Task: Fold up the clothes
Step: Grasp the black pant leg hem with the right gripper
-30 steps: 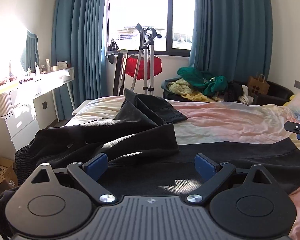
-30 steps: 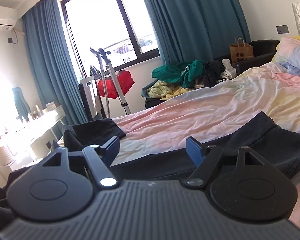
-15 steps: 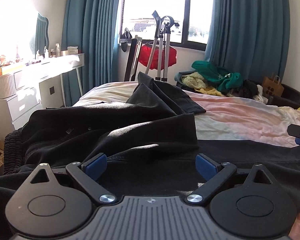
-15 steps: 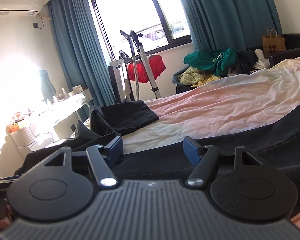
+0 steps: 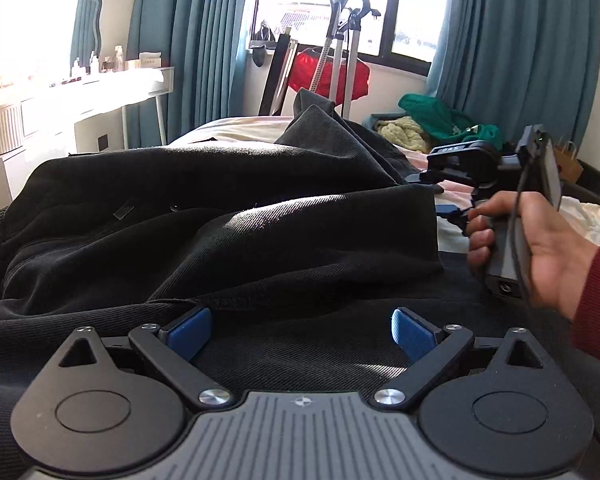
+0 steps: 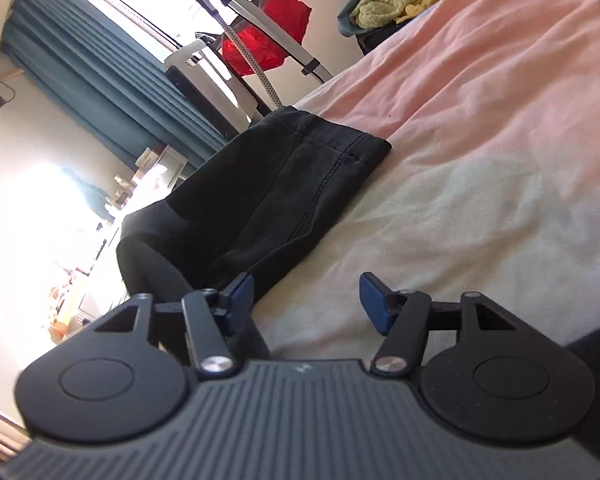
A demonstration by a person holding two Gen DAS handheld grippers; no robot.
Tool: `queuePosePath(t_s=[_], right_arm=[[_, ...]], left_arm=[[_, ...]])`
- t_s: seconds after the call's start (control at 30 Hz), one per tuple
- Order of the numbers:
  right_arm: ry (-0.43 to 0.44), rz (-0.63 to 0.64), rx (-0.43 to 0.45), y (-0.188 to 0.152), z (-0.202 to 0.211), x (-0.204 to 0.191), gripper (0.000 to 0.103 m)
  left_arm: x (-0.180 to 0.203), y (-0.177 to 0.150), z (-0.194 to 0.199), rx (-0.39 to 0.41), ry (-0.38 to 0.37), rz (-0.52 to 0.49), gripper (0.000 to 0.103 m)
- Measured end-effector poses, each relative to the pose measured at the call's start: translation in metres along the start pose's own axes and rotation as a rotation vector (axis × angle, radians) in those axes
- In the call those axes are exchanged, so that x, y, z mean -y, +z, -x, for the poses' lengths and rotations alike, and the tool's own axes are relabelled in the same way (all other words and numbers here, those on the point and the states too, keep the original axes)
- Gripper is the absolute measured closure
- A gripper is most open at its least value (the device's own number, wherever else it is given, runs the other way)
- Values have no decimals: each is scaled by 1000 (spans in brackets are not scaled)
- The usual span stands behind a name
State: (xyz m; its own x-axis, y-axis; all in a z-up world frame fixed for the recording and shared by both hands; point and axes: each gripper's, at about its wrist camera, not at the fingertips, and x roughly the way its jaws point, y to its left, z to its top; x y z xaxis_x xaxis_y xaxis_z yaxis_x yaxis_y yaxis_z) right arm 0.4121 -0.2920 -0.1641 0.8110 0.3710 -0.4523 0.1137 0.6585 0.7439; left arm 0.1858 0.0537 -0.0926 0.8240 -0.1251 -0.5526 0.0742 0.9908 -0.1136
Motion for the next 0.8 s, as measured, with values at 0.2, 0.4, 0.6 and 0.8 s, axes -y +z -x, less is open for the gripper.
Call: queuePosePath(t_s=[0.2,0.4,0.6,0.8], right_arm=[[-86,-41,110,21,-43,-7,94],[-134,87,232,37,-14,-30,98],[-236,82,416,102,71,-14,98],[-436,56,545,158,184,76,98]], left_arm=[[-11,-2,-18,-1,-27,3,1],[-11,-4,-18,5,-31,-7,0],[-11,-1,-10,19,-42,1,2],[-1,-3,-4,25,-47,-29,2]])
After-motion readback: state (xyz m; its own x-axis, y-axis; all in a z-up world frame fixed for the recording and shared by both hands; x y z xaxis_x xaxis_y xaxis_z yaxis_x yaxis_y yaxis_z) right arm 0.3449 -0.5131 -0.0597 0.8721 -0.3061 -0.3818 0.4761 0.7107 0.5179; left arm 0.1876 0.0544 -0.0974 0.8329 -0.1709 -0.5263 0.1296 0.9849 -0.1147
